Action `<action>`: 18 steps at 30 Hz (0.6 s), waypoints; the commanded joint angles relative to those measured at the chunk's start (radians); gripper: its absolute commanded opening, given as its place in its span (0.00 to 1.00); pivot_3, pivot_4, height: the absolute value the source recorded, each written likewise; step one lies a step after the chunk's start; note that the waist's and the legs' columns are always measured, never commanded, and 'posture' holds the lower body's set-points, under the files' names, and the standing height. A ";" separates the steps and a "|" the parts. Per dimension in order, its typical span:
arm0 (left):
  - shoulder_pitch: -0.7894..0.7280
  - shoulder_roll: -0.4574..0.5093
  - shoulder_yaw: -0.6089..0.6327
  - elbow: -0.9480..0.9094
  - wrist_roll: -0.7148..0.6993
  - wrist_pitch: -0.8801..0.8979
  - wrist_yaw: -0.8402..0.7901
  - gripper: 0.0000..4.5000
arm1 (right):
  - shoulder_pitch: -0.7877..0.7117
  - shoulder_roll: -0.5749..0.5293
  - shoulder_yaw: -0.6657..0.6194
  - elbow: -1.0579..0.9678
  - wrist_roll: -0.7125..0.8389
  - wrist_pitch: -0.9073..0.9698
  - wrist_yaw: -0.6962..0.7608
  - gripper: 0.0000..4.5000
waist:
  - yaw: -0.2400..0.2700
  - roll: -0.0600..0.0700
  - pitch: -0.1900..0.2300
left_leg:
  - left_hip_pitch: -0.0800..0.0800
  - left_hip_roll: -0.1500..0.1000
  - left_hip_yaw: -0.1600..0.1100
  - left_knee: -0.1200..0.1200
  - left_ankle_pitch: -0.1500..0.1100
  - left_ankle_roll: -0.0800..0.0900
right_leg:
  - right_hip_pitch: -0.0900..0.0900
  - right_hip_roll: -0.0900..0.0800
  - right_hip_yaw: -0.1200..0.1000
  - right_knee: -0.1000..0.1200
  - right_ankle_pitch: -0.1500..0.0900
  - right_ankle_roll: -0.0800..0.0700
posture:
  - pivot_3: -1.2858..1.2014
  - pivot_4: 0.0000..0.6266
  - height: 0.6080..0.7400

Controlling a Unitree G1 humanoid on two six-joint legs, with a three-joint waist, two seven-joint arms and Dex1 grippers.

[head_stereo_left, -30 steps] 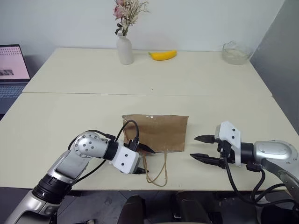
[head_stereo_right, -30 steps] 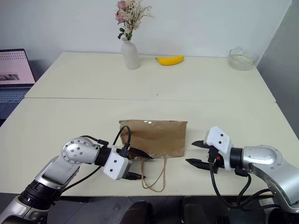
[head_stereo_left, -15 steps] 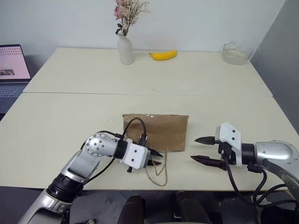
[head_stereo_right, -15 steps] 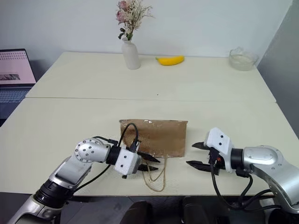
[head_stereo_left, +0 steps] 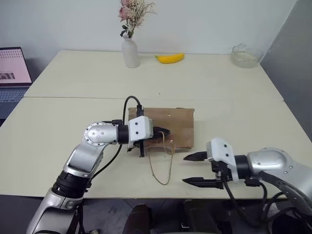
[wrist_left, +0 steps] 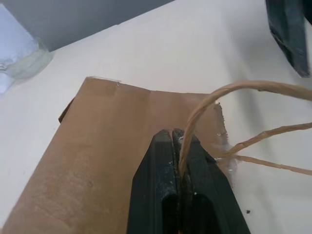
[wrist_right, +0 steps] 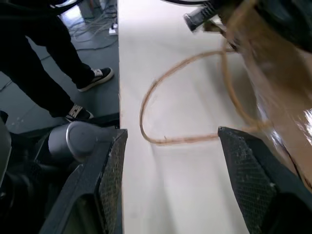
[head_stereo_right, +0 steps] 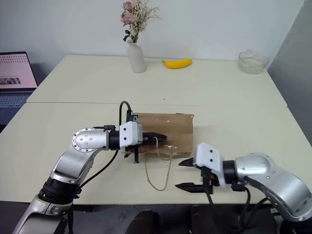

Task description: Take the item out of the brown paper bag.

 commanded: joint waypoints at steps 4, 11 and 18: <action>-0.066 -0.012 0.023 0.073 0.029 -0.066 0.037 0.01 | -0.122 0.011 0.175 0.036 -0.133 -0.118 0.107 0.69 | 0.001 0.000 0.000 | 0.000 0.000 0.000 0.000 0.000 0.000 | 0.000 0.000 0.000 0.000 0.000 0.000 | 0.52 0.24 1.00; -0.081 -0.008 0.023 0.114 0.043 -0.099 0.031 0.01 | -0.218 0.096 0.293 0.138 -0.263 -0.227 0.148 0.69 | 0.000 0.000 0.000 | 0.000 0.000 0.000 0.000 0.000 0.000 | -0.001 0.000 0.001 0.001 0.000 0.000 | 0.52 0.24 1.00; -0.094 -0.010 0.027 0.127 0.047 -0.102 0.037 0.01 | -0.229 0.147 0.397 0.316 -0.436 -0.398 0.183 0.69 | 0.000 0.000 0.000 | 0.000 0.000 0.000 0.000 0.000 0.000 | -0.001 0.000 0.001 0.002 0.000 0.000 | 0.52 0.24 1.00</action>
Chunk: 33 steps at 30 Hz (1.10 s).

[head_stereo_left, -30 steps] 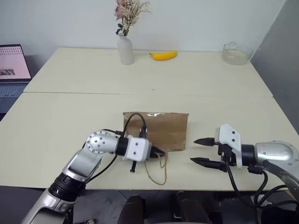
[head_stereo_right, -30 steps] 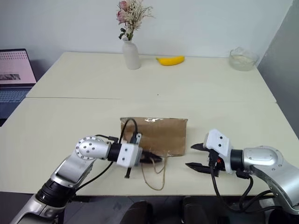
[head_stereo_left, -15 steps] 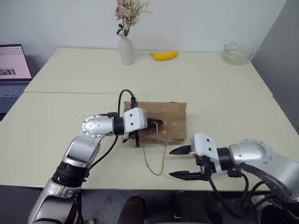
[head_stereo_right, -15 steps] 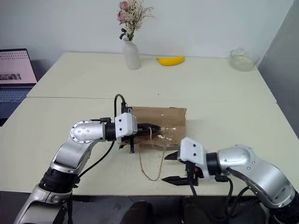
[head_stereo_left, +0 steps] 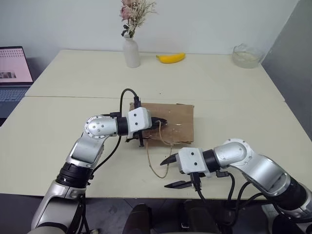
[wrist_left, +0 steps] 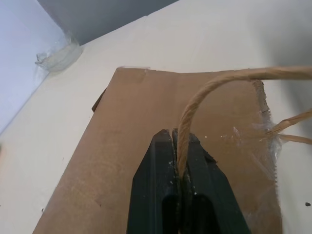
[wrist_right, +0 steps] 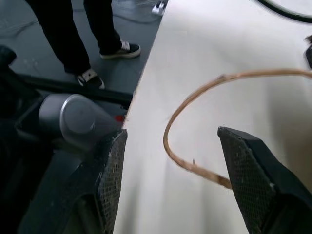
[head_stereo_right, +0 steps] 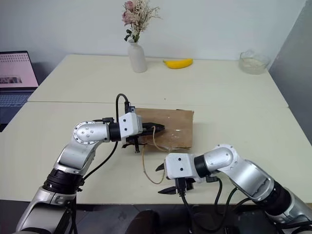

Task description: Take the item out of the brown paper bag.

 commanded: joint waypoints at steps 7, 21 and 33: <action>-0.037 -0.002 0.021 -0.014 -0.004 -0.005 0.014 0.00 | -0.016 0.102 0.041 0.112 -0.153 -0.070 -0.011 0.48 | 0.000 0.000 0.000 | 0.000 0.000 0.000 0.001 0.000 0.000 | -0.001 0.000 0.000 0.004 0.000 0.000 | 0.52 0.24 1.00; -0.085 -0.049 0.039 -0.008 -0.037 0.083 0.035 0.00 | 0.011 0.136 0.026 0.155 -0.224 -0.061 -0.040 0.01 | 0.000 0.000 0.000 | 0.001 0.000 0.000 0.001 0.000 0.000 | -0.001 0.000 0.000 0.004 0.000 -0.001 | 0.52 0.24 1.00; -0.077 -0.049 0.047 -0.034 -0.042 0.118 0.044 0.00 | 0.107 0.053 -0.120 0.006 -0.141 -0.067 -0.011 0.09 | 0.001 0.000 0.000 | 0.001 0.000 0.000 0.001 0.000 0.000 | -0.001 0.000 0.000 0.004 0.000 -0.001 | 0.52 0.24 1.00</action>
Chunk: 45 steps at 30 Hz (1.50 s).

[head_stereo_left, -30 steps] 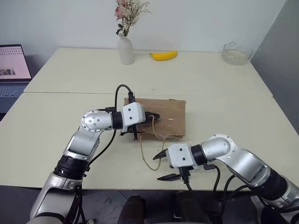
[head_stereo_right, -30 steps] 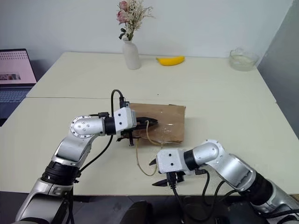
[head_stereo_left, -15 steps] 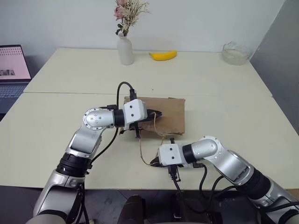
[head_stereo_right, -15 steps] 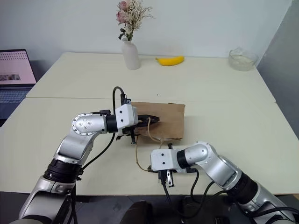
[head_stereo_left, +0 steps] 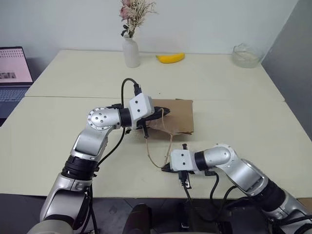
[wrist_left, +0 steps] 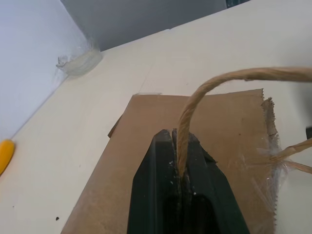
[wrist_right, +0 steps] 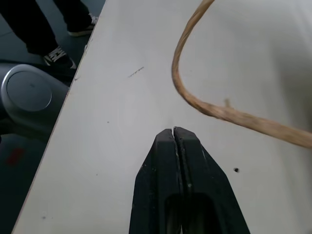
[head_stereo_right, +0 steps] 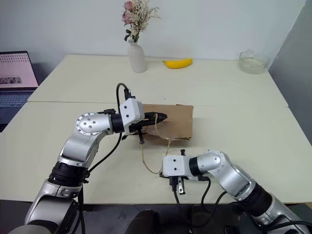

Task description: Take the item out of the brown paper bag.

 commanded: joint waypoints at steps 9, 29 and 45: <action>-0.005 0.000 0.019 -0.021 -0.010 -0.012 0.004 0.00 | 0.079 -0.102 -0.120 -0.068 -0.110 -0.427 -0.058 0.37 | -0.002 0.000 0.000 | 0.001 0.000 0.001 0.000 0.000 0.000 | 0.000 0.001 0.000 0.000 0.000 0.000 | 0.52 0.24 1.00; -0.007 0.004 0.020 -0.023 -0.004 -0.011 0.005 0.00 | -0.086 0.050 0.029 0.234 -0.404 -0.747 -0.079 0.33 | 0.000 0.000 0.000 | 0.001 0.000 0.001 0.000 0.000 0.000 | 0.000 0.000 0.001 0.001 0.000 0.000 | 0.52 0.24 1.00; -0.054 -0.024 0.055 -0.009 -0.023 0.071 0.069 0.00 | 0.022 0.026 0.015 0.179 -0.388 -0.607 -0.033 0.01 | 0.001 0.000 0.000 | 0.001 0.000 0.001 0.000 0.000 0.000 | 0.000 0.000 0.001 0.001 0.000 -0.001 | 0.52 0.24 1.00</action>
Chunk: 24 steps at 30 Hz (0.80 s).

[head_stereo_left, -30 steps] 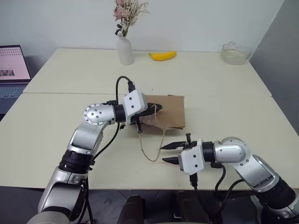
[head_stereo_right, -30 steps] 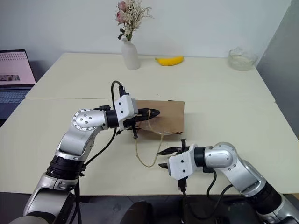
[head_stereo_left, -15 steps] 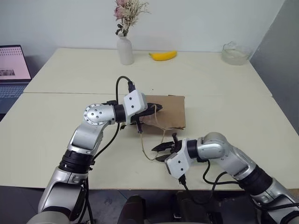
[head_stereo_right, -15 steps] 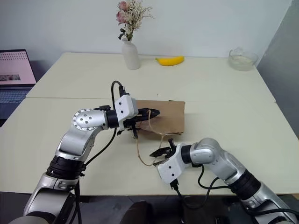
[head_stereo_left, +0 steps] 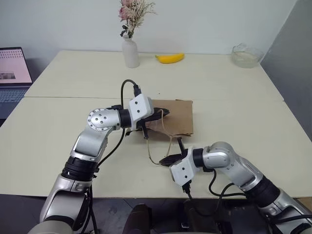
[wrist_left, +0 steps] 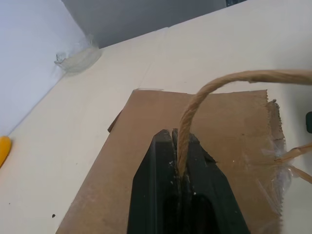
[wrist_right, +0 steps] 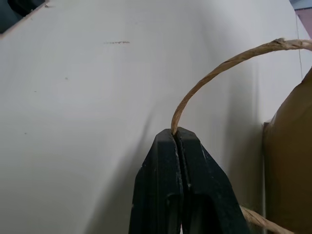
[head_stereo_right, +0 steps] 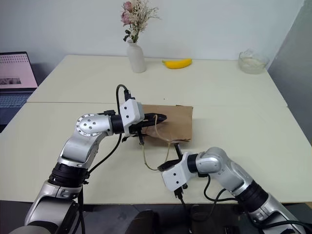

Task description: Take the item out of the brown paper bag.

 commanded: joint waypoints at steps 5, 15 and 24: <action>-0.142 -0.064 0.107 0.012 -0.055 0.184 0.160 0.00 | 0.060 -0.067 -0.004 -0.037 -0.024 0.029 0.039 0.01 | 0.001 0.000 0.000 | 0.000 -0.001 0.000 0.001 0.000 0.000 | 0.000 0.000 -0.001 0.000 0.000 0.000 | 0.52 0.24 1.00; -0.280 -0.124 0.194 0.025 -0.129 0.423 0.345 0.00 | 0.084 -0.092 0.009 -0.026 -0.080 0.042 0.063 0.01 | 0.000 0.000 0.000 | 0.000 0.000 -0.001 0.001 0.000 0.000 | 0.000 0.000 0.000 0.000 0.000 0.000 | 0.52 0.24 1.00; -0.369 -0.140 0.247 0.048 -0.189 0.495 0.448 0.00 | 0.101 -0.101 0.016 -0.031 -0.091 0.045 0.080 0.01 | 0.000 -0.001 0.000 | 0.000 -0.001 -0.001 0.001 0.000 -0.001 | 0.000 -0.001 0.000 0.001 0.000 0.000 | 0.52 0.24 1.00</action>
